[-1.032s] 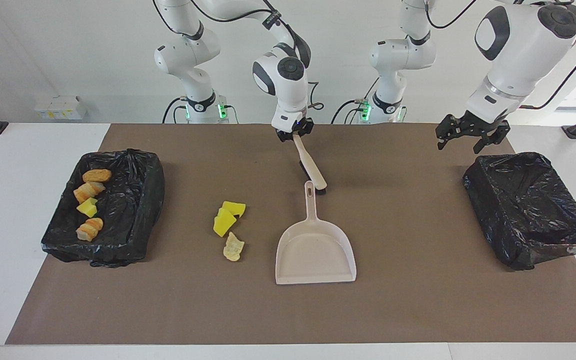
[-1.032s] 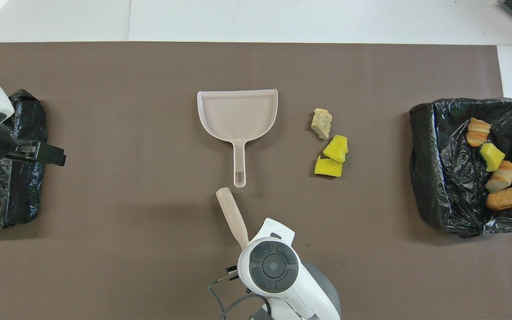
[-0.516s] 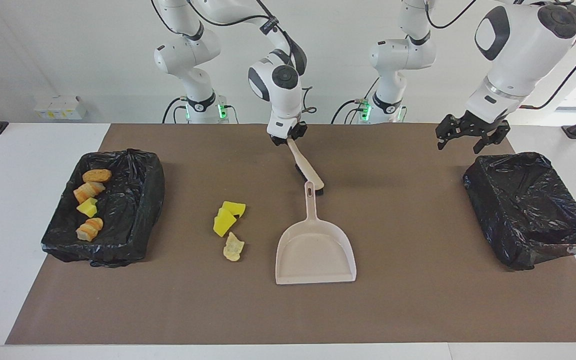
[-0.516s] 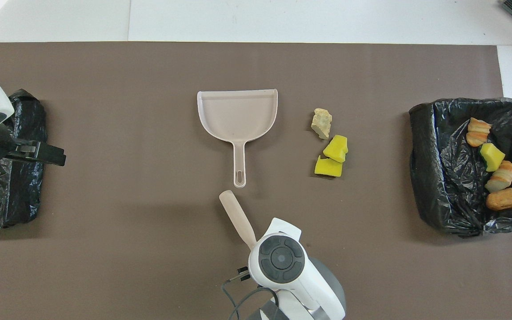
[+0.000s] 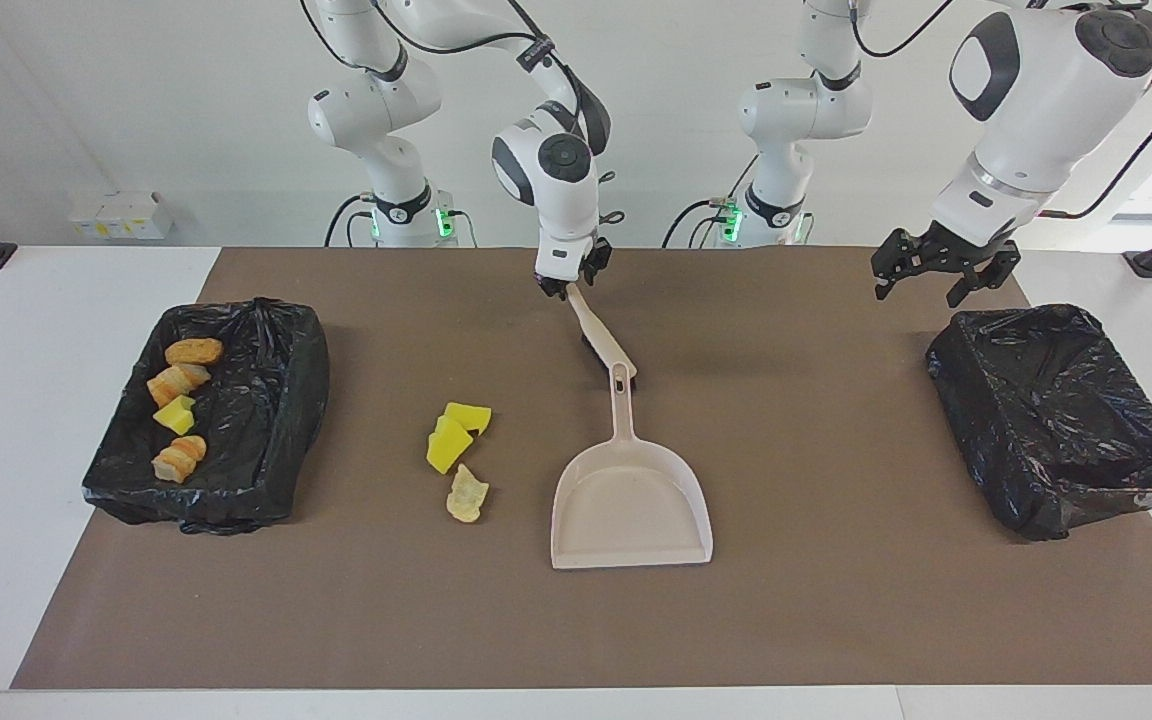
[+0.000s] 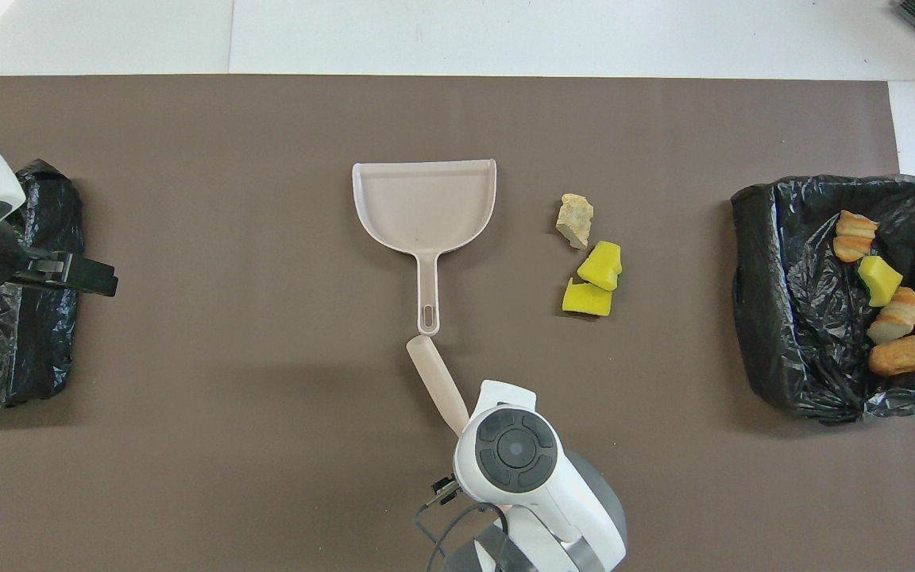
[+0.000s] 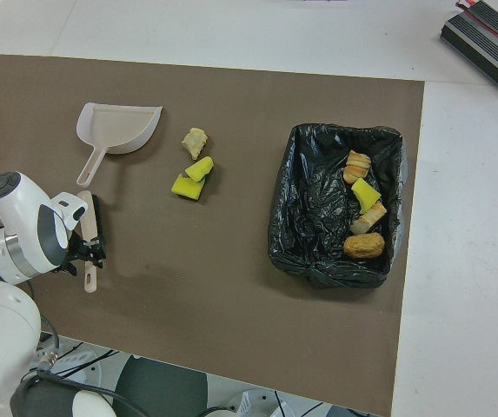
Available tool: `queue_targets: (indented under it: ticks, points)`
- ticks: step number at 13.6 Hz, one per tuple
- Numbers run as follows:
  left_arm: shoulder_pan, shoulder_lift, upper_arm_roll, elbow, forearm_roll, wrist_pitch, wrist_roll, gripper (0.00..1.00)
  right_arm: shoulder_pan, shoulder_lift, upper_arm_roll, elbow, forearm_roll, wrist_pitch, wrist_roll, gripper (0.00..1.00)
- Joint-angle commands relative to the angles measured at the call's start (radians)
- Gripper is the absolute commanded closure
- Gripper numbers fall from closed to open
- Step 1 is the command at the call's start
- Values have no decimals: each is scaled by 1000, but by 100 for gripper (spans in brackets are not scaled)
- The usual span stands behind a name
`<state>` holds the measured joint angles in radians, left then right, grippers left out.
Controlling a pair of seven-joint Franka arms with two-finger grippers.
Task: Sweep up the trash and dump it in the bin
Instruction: 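Reach the right gripper toward the beige brush handle, then lift the brush with the right gripper while the left gripper reaches forward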
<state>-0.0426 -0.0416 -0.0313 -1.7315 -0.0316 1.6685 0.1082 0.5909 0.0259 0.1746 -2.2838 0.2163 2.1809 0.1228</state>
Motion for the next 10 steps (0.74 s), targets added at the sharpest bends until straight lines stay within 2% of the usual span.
queue_targets:
  ticks: [1, 3, 4, 8, 10]
  points:
    - [13, 5, -9, 10, 13, 4, 13, 0, -10, -3, 6, -10, 9, 14, -37, 54]
    - [13, 5, -9, 10, 13, 4, 13, 0, -10, -3, 6, -8, -11, 16, -37, 97]
    - [13, 5, -9, 10, 13, 4, 13, 0, -10, -3, 6, -3, -32, 16, -37, 100]
    - [13, 5, -9, 10, 13, 4, 13, 0, -14, 2, 6, 21, -41, 8, -2, 100]
    - [13, 5, -9, 10, 13, 4, 13, 0, -26, -23, 6, 47, -40, -16, 72, 100]
